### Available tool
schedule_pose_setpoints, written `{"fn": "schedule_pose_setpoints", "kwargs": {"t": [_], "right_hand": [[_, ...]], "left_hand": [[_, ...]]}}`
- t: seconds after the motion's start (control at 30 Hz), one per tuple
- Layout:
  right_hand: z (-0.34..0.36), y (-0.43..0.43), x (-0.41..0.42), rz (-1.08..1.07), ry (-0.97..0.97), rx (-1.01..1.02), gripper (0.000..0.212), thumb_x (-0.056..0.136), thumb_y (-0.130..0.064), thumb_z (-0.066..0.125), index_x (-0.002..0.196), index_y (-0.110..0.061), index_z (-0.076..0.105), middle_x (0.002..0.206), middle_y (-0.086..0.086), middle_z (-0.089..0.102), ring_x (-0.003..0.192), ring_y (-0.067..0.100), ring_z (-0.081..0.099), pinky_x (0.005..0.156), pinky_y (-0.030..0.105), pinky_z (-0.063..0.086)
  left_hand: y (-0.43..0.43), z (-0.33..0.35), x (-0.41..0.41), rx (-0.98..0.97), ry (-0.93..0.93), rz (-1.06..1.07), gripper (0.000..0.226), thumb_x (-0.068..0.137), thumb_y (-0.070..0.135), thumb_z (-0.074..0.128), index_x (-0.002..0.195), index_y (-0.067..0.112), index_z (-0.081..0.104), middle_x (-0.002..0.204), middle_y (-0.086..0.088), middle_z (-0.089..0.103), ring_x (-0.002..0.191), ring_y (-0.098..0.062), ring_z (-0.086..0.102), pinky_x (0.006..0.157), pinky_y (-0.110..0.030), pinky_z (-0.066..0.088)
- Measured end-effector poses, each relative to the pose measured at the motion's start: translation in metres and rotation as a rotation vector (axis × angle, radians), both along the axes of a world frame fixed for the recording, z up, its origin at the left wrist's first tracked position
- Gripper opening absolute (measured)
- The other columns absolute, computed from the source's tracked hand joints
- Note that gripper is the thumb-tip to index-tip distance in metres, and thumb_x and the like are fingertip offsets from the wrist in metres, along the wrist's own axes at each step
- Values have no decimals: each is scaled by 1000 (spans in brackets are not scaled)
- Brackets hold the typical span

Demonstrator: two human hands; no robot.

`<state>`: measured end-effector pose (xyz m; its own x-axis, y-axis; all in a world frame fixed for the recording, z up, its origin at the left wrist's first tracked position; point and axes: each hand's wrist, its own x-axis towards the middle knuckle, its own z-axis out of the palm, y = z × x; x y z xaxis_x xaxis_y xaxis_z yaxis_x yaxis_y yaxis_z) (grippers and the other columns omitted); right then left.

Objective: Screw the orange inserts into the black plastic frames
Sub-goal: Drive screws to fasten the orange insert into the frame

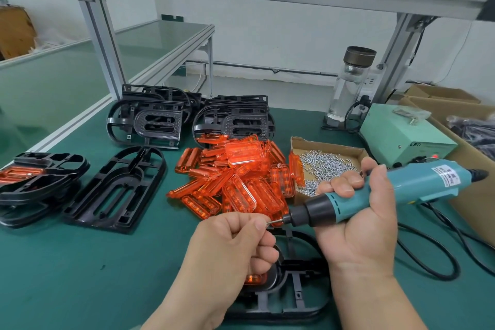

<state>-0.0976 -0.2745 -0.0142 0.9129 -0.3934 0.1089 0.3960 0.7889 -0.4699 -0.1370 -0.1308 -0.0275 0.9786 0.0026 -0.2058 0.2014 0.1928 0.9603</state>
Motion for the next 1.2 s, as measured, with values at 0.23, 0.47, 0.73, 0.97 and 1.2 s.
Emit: {"fn": "schedule_pose_setpoints", "kwargs": {"t": [0.23,0.47,0.73,0.97,1.2], "right_hand": [[-1,2,0,9,-11,10,8,88,-32,54,93,-26,54,63,-13,46,48,1,44,58,18,46],[-1,4,-1,22,-11,46,11,85,-33,56,93,-26,54,63,-13,47,48,1,45,58,18,46],[-2,6,-1,34,-14,42,7,86,-32,55,89,-25,55,63,-12,46,48,2,45,58,17,46],[-3,0,0,-5,9,38,10,86,-34,55,91,-25,54,63,-12,45,48,1,44,59,18,46],[-4,-1,2,-8,23,19,13,82,-34,59,90,-25,54,62,-13,45,47,2,44,58,18,47]], "left_hand": [[4,4,2,155,-44,-36,24,91,20,59,71,11,67,59,-7,68,50,-13,61,49,-19,49],[0,3,-1,155,-52,-15,31,91,25,57,64,9,64,53,-7,64,45,-12,56,45,-18,46],[7,3,2,196,-93,-42,27,88,21,62,62,15,70,57,-6,67,49,-12,59,47,-17,48],[17,4,2,148,-123,-54,16,86,20,64,100,26,67,80,0,74,60,-12,66,53,-18,50],[67,-8,1,815,-248,-70,21,79,24,73,82,43,66,78,17,67,72,8,59,63,-2,41]]}}
